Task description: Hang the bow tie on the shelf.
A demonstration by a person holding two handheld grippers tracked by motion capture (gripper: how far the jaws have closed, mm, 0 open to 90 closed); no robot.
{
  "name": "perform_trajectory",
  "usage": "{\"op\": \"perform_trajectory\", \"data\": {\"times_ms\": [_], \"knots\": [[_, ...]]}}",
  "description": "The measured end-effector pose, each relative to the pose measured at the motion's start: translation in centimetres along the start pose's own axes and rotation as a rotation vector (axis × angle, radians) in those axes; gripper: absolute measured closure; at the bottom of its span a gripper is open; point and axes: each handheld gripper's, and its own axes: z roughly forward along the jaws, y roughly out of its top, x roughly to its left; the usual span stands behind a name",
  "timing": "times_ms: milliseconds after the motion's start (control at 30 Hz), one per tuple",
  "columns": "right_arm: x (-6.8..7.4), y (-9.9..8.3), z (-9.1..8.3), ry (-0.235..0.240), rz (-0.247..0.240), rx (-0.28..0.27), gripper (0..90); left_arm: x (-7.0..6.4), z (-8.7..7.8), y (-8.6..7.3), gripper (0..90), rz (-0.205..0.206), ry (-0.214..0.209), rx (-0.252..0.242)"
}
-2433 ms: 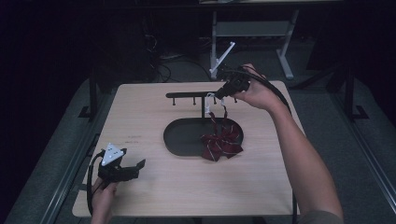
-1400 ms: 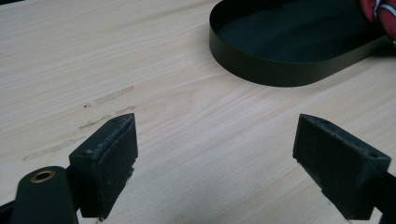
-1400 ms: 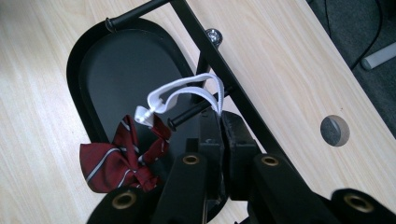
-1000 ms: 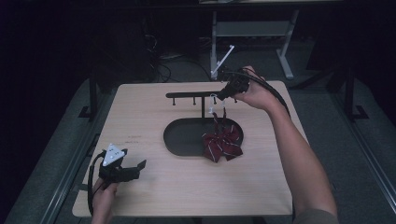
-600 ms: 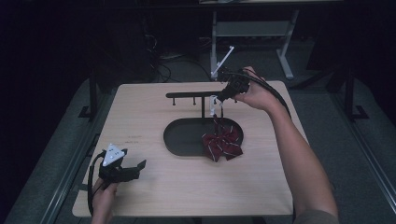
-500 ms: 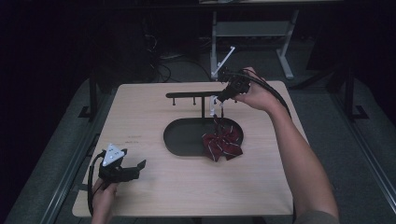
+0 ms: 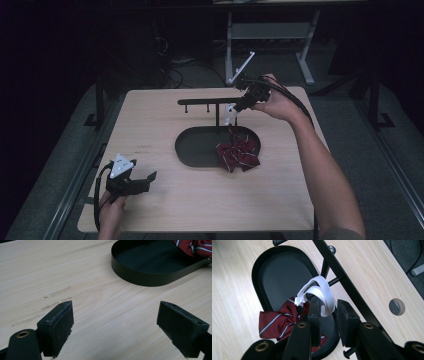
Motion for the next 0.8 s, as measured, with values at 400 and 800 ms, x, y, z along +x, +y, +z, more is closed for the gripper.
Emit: {"op": "perform_trajectory", "data": {"times_ms": [400,800], "knots": [[0.02,-0.58,-0.27,0.014,0.004,-0.007,71.3,0.02,-0.07,-0.03,13.6,-0.002,0.003,0.008],[0.57,-0.85,-0.82,0.034,-0.007,-0.027,69.4,-0.08,-0.07,0.0,13.5,-0.003,0.001,0.005]]}}
